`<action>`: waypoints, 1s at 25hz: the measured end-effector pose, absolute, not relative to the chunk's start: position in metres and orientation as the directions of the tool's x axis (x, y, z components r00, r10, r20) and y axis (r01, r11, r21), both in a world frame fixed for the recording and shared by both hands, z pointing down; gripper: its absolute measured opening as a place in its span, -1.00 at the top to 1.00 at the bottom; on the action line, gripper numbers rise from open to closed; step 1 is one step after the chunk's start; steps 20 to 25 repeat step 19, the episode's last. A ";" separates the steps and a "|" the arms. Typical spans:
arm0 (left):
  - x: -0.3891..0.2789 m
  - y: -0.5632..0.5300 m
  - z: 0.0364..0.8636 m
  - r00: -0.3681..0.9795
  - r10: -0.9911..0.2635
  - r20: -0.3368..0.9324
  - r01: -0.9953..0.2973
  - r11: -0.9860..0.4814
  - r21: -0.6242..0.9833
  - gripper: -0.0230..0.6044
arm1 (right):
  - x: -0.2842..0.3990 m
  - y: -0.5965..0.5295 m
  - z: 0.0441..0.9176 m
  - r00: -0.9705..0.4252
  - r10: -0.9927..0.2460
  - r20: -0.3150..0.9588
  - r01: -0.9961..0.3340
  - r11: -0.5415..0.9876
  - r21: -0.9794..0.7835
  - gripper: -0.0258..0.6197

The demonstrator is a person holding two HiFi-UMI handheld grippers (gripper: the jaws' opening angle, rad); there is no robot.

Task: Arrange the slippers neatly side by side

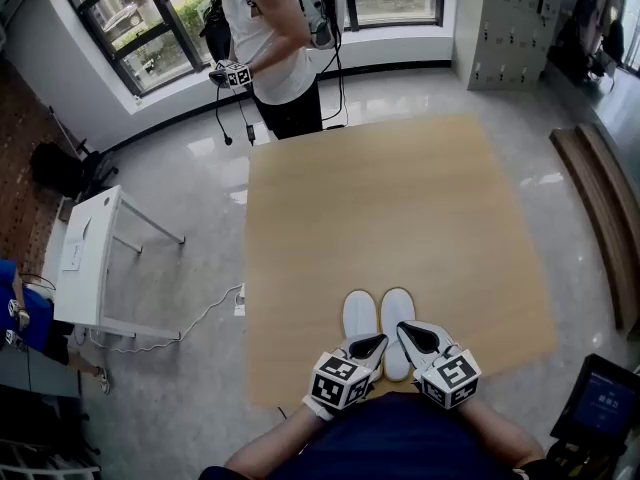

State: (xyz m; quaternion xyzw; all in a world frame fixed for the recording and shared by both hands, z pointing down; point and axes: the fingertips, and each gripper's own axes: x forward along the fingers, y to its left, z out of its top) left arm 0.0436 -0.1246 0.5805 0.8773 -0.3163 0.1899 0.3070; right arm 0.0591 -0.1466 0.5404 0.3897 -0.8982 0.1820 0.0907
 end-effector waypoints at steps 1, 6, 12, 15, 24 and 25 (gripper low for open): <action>0.044 -0.125 0.581 0.728 -0.437 0.529 -0.671 -0.612 0.418 0.92 | 0.059 -0.147 0.541 -0.679 -0.667 0.307 -0.733 0.630 -0.255 0.89; 0.047 -0.123 0.586 0.725 -0.432 0.536 -0.672 -0.613 0.415 0.92 | 0.060 -0.143 0.547 -0.686 -0.657 0.312 -0.727 0.637 -0.256 0.89; 0.047 -0.122 0.590 0.722 -0.427 0.545 -0.675 -0.610 0.416 0.92 | 0.061 -0.143 0.552 -0.685 -0.654 0.320 -0.728 0.635 -0.260 0.89; 0.046 -0.122 0.591 0.719 -0.424 0.550 -0.676 -0.609 0.414 0.91 | 0.058 -0.142 0.551 -0.690 -0.646 0.326 -0.722 0.639 -0.265 0.89; 0.046 -0.122 0.593 0.718 -0.421 0.554 -0.676 -0.610 0.414 0.92 | 0.057 -0.141 0.554 -0.693 -0.638 0.337 -0.720 0.641 -0.266 0.89; 0.046 -0.122 0.593 0.718 -0.421 0.554 -0.676 -0.610 0.414 0.92 | 0.057 -0.141 0.554 -0.693 -0.638 0.337 -0.720 0.641 -0.266 0.89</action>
